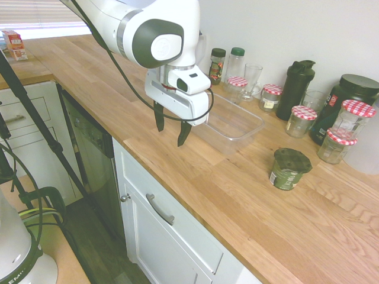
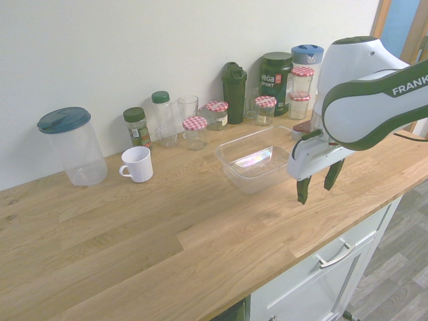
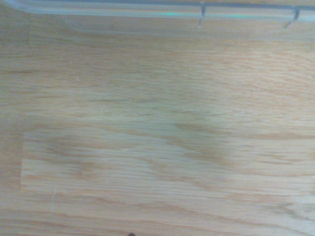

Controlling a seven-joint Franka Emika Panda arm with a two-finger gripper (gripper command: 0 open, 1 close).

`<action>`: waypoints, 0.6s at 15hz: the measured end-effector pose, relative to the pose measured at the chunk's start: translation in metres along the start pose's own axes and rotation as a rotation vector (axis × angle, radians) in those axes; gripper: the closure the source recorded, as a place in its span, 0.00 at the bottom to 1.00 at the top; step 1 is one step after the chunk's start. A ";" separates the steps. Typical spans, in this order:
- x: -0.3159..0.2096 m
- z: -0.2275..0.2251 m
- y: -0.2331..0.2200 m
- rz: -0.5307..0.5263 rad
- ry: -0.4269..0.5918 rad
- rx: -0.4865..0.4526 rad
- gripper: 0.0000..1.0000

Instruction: Put the cereal into the container

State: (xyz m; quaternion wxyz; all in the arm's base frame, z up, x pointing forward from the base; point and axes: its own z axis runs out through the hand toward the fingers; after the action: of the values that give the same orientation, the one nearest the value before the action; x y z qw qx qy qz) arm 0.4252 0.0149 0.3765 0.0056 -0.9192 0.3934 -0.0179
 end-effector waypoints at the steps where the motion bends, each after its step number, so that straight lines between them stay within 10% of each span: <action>1: 0.000 0.000 0.000 0.003 0.000 0.000 0.00; 9: 0.081 -0.071 0.017 0.176 0.139 0.058 0.00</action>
State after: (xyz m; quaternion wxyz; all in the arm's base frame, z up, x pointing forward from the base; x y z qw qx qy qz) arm 0.4659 -0.0555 0.4492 0.0063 -0.8771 0.4712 -0.0924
